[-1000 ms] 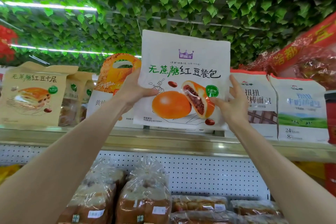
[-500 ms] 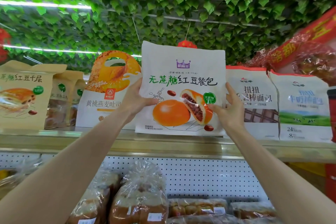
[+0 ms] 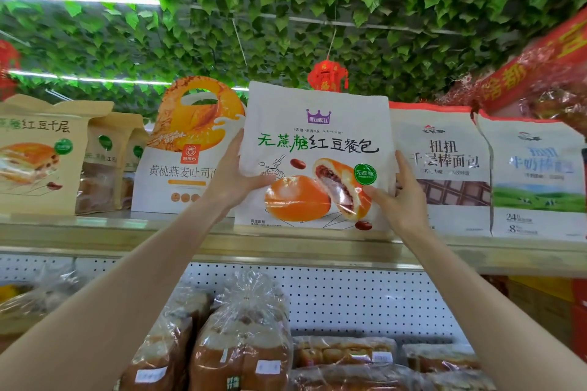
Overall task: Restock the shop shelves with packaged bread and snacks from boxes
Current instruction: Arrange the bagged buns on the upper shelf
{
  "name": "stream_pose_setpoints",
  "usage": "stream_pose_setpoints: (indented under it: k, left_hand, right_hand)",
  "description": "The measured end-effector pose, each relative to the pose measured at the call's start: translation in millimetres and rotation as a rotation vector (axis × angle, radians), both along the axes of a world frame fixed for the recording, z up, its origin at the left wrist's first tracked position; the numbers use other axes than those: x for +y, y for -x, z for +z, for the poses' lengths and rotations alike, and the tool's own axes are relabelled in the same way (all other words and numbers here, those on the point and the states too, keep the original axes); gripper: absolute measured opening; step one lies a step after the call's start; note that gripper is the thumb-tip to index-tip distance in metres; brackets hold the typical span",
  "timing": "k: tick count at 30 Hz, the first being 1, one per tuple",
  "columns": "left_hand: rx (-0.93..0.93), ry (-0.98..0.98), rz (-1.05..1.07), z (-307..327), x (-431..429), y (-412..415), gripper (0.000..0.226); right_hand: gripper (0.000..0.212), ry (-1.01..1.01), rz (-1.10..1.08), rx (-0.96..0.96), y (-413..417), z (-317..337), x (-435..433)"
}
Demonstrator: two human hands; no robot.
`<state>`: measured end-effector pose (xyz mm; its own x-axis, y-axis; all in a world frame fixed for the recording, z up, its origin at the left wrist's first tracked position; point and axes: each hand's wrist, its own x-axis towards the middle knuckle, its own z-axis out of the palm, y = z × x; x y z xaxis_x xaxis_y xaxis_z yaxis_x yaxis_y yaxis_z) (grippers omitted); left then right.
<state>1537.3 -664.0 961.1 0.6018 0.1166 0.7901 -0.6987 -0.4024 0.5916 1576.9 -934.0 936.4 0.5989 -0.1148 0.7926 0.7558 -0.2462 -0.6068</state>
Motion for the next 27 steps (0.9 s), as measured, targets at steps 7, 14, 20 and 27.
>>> stream_pose_setpoints:
  k: [7, 14, 20, 27]
  left_hand:
    - [0.015, -0.101, 0.122, -15.5, 4.4, 17.5, 0.097]
    - [0.108, -0.267, 0.354, -7.4, 5.1, 20.1, 0.086]
    - [0.135, -0.178, 0.346, -6.9, 11.0, 10.3, 0.081]
    - [0.135, -0.172, 0.370, -5.9, 13.5, -5.7, 0.078]
  right_hand:
    - [0.091, 0.285, -0.094, 0.064, 2.7, 6.1, -9.1]
    - [0.087, 0.398, -0.190, 0.147, 0.5, 17.8, -12.1]
    - [0.083, 0.378, -0.203, 0.140, -6.2, 16.8, -9.2]
    - [0.082, 0.362, -0.200, 0.140, -20.4, 15.4, -5.5]
